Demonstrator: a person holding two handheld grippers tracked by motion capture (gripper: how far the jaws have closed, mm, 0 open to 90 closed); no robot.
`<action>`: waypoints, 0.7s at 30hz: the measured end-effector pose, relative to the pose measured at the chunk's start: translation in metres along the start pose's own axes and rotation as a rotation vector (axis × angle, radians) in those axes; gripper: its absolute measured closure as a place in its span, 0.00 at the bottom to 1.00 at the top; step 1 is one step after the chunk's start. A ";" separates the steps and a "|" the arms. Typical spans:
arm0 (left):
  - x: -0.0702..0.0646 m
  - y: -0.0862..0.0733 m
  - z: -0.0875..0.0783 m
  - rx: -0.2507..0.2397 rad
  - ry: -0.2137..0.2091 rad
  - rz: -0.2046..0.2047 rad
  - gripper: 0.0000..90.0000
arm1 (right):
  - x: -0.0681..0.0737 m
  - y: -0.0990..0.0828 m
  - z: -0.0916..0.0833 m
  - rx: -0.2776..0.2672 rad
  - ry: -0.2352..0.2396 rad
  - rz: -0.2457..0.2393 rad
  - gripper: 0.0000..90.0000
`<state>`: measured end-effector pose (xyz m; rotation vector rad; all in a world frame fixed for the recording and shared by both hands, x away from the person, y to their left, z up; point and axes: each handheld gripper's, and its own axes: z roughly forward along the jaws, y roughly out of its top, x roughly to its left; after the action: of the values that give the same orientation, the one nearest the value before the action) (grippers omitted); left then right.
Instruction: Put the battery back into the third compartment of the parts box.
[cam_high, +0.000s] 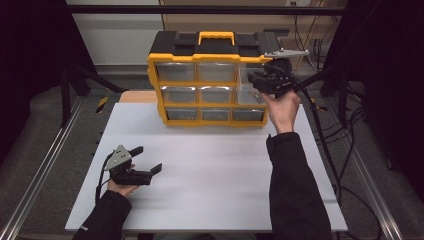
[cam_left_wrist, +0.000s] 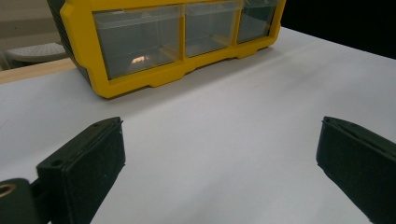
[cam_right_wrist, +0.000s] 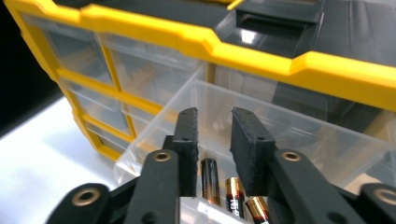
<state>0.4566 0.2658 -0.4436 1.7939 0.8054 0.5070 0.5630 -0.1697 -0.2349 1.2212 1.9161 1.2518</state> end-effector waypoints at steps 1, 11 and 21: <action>0.000 0.000 0.000 0.000 0.000 0.000 0.01 | -0.001 0.000 -0.002 -0.012 0.006 0.000 0.76; 0.000 0.000 0.000 0.002 0.000 0.000 0.01 | 0.003 -0.013 -0.035 -0.188 0.042 -0.028 0.26; 0.000 0.000 0.001 0.004 0.001 0.003 0.01 | 0.016 -0.049 -0.061 -0.241 0.086 -0.035 0.05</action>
<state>0.4567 0.2650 -0.4440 1.7988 0.8053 0.5084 0.4880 -0.1884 -0.2531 1.0215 1.7756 1.4886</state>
